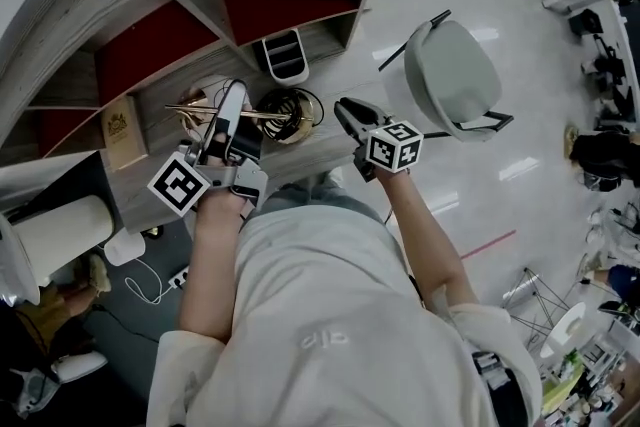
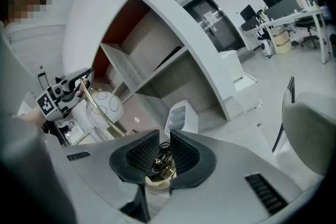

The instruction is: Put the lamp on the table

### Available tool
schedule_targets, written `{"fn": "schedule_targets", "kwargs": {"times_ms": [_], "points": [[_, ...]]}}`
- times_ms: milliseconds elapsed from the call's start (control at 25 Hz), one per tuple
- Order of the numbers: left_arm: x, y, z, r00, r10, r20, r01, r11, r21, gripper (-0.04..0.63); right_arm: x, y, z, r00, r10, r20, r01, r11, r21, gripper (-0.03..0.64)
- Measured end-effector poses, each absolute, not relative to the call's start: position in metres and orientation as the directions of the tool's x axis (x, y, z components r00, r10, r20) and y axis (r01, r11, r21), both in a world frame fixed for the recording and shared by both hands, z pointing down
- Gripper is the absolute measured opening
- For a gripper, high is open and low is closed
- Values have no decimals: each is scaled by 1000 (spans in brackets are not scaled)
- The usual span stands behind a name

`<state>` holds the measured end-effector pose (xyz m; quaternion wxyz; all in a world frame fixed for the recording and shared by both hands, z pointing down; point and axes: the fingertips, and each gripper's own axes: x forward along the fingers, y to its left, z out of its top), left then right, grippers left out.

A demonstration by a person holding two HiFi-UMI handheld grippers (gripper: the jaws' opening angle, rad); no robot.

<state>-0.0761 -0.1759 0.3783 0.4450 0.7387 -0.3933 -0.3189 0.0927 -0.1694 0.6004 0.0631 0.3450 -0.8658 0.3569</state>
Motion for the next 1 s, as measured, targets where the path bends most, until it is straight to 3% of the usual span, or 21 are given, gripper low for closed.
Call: {"fn": "schedule_targets", "kwargs": {"times_ms": [840,1000], "points": [[-2,-170,388,568,-819,-85,-322,-316,892,15,133,-147,531,-710,-645,282,-683,533,-500,75],[5,-169,394,577,-815,-45,-381,-317,868,15,137,-145,531,-705,-649,286,-688,527,-498,75]]}}
